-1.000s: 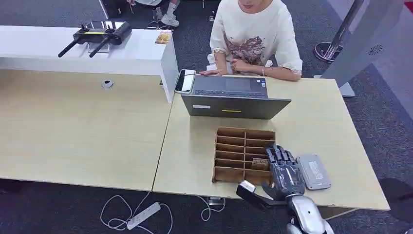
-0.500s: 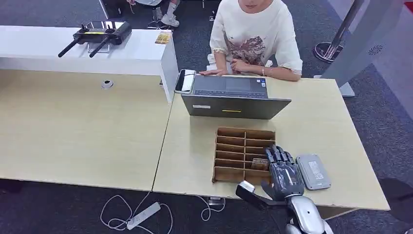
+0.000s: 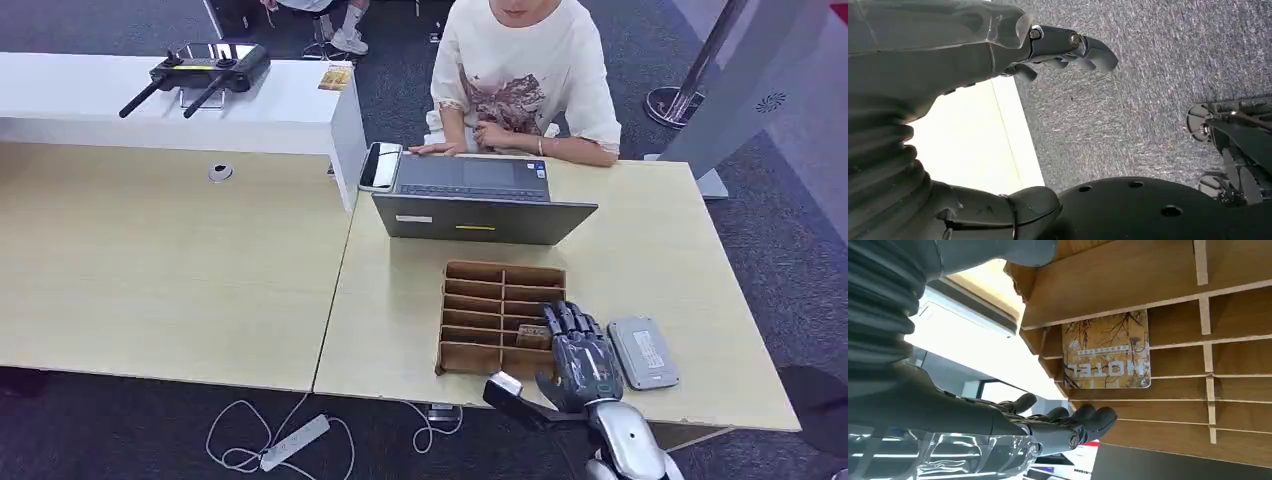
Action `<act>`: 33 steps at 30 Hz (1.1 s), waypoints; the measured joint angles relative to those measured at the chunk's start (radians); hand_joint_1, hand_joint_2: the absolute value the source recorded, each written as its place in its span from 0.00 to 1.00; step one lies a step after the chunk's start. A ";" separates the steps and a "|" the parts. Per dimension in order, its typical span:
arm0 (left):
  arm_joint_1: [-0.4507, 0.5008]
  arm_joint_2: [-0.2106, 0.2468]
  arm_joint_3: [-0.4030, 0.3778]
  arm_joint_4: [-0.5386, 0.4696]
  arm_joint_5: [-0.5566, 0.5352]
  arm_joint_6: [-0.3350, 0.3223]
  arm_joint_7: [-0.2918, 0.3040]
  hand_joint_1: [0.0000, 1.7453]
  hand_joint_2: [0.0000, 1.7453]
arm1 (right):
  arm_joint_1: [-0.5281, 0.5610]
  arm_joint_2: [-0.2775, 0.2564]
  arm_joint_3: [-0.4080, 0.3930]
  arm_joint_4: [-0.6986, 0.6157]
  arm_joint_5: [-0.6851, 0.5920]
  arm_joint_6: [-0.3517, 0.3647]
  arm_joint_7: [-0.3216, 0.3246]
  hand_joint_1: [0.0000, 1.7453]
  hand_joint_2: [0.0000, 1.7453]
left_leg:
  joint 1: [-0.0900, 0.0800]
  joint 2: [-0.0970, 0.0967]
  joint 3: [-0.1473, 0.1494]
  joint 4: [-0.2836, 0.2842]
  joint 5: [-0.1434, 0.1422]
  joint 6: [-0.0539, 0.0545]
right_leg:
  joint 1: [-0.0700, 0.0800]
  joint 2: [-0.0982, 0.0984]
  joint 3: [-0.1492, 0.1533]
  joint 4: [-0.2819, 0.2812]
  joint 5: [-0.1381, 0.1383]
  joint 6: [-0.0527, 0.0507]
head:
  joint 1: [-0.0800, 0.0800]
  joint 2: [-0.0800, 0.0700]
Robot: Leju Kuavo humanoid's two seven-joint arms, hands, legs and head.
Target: Pass the card to the sensor for recognition and then transmit it.
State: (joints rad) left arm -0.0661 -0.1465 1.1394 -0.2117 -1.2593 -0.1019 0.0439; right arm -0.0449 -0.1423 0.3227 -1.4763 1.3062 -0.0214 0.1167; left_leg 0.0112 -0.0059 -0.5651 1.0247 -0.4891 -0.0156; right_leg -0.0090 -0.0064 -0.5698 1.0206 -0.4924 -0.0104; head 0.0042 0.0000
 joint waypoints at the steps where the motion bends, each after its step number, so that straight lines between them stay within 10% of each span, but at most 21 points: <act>1: 0.000 0.000 0.000 0.000 0.005 0.000 0.000 0.00 1.00 | 0.000 0.000 0.001 0.000 0.000 0.000 0.000 0.27 1.00 | 0.000 0.000 0.000 0.000 0.000 0.000 | 0.000 0.000 0.000 0.000 0.000 0.000 | 0.000 0.000; 23: -0.001 -0.001 0.026 0.000 0.024 0.002 -0.014 0.00 1.00 | -0.003 0.000 0.002 0.000 0.006 -0.002 0.005 0.24 1.00 | 0.000 0.000 0.000 0.000 0.000 0.000 | 0.000 0.000 0.000 0.000 0.000 0.000 | 0.000 0.000; 33: -0.001 -0.001 0.026 0.000 0.019 0.002 -0.015 0.00 1.00 | 0.000 0.000 0.002 0.000 0.022 -0.008 0.002 0.04 1.00 | 0.000 0.000 0.000 0.000 0.000 0.000 | 0.000 0.000 0.000 0.000 0.000 0.000 | 0.000 0.000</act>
State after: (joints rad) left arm -0.0668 -0.1472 1.1654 -0.2117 -1.2398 -0.1003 0.0290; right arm -0.0449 -0.1423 0.3243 -1.4763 1.3287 -0.0290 0.1190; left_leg 0.0112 -0.0058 -0.5647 1.0248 -0.4891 -0.0156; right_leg -0.0091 -0.0063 -0.5696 1.0206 -0.4923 -0.0104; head 0.0042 0.0000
